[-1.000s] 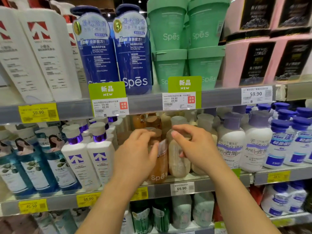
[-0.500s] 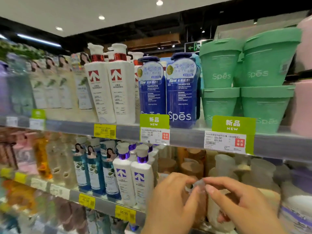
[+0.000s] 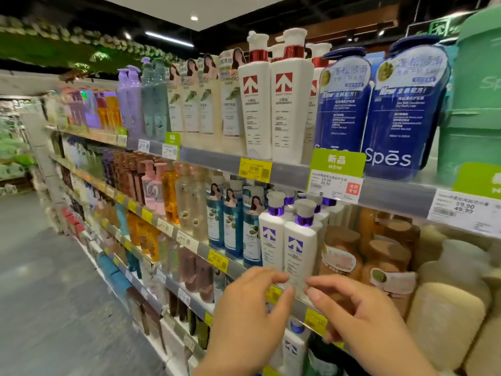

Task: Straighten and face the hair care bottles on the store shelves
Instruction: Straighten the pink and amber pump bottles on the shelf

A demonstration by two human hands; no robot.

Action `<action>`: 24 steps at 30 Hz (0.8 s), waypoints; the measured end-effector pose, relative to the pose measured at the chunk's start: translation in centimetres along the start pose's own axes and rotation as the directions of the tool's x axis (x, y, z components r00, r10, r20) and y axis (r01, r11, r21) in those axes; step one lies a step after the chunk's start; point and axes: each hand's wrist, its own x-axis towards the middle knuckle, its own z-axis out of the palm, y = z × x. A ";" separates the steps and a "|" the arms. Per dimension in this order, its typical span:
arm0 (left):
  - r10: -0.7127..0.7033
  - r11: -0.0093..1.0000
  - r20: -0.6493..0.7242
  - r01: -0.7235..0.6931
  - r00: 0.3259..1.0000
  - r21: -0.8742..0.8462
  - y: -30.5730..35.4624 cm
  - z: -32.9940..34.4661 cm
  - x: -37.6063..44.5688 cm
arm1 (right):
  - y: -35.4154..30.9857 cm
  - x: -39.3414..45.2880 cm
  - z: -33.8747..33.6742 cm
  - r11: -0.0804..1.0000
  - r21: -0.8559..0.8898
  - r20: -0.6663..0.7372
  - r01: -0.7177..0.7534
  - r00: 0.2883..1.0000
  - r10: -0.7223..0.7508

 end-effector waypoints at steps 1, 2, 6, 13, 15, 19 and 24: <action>-0.007 1.000 -0.001 0.007 1.000 0.004 -0.6 -0.6 -0.2 | 0.0 0.0 0.7 1.000 -0.008 0.005 0.001 1.000 -0.001; -0.009 1.000 -0.003 0.009 1.000 0.007 -1.1 -1.2 -0.3 | -0.2 0.0 1.5 1.000 -0.016 0.011 0.001 1.000 -0.001; 0.011 1.000 0.006 -0.011 1.000 -0.011 -3.5 -3.8 -0.7 | -1.3 0.0 4.9 0.999 -0.047 0.000 0.014 1.000 -0.014; 0.050 0.998 0.019 -0.049 0.999 -0.048 -10.1 -11.2 -1.7 | -4.8 -0.7 14.4 0.998 -0.069 -0.038 -0.002 0.999 -0.001; 0.048 0.996 0.013 -0.047 0.999 -0.070 -12.5 -13.4 -2.1 | -5.8 -0.8 17.6 0.995 -0.095 -0.049 0.011 0.999 -0.015; 0.046 0.997 0.016 -0.045 0.999 -0.065 -17.1 -17.3 -2.8 | -7.5 -0.8 23.4 0.994 -0.103 -0.072 0.033 0.997 -0.040; 0.024 0.999 0.050 -0.022 0.998 -0.050 -20.9 -21.6 -3.0 | -9.5 -0.3 28.8 0.997 -0.080 -0.065 0.010 0.998 -0.016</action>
